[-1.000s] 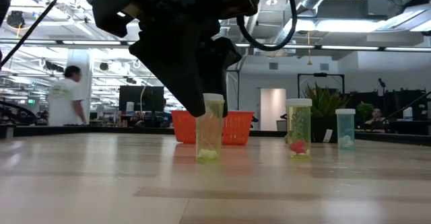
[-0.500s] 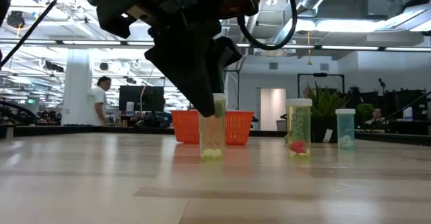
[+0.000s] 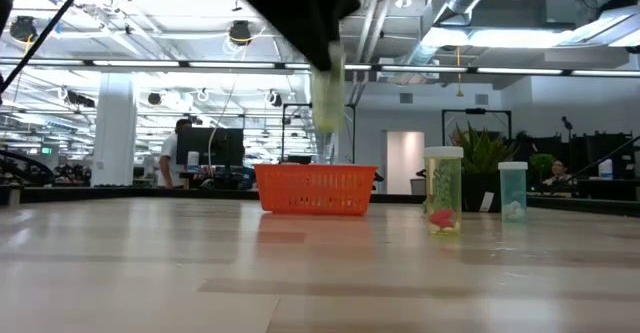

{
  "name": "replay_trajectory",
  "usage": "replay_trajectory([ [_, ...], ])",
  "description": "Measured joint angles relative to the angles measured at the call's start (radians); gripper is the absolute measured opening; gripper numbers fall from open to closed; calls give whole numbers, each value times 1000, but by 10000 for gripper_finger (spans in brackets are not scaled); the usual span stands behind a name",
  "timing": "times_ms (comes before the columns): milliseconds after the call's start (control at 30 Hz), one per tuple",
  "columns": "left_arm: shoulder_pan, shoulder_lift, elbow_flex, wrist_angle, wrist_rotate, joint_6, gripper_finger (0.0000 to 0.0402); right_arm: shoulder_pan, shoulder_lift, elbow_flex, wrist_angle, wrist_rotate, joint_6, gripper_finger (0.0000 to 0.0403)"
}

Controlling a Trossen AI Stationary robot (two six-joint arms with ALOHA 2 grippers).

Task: Pick and place pill bottles into a basket
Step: Put the left yellow pill bottle into the orange bin

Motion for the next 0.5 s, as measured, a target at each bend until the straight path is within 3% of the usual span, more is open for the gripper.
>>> replay_trajectory([
  [300,199,-120,46,9,-53,103,111,0,0,0,0,0,0,0],
  [500,333,-53,45,17,78,131,105,0,0,0,0,0,0,0],
])
